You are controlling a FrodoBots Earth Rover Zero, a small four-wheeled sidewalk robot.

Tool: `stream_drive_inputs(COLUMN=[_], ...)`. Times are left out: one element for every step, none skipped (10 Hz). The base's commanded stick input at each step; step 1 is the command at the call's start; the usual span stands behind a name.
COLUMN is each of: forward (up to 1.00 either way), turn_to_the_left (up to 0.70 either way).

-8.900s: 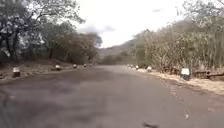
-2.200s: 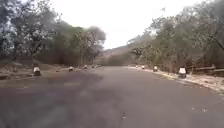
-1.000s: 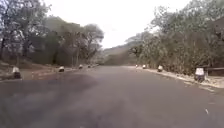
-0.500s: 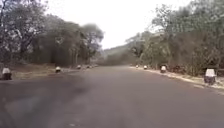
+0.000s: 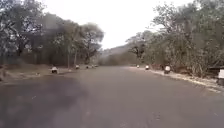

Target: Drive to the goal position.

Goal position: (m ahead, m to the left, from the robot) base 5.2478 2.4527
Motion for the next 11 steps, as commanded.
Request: stream_drive_inputs(forward=[1.0,1.0,1.0,1.0,1.0,1.0,1.0,1.0,1.0,1.0,1.0], turn_to_the_left=[0.0,0.0,0.0,0.0,0.0,0.0,0.0,0.0,0.0,0.0,0.0])
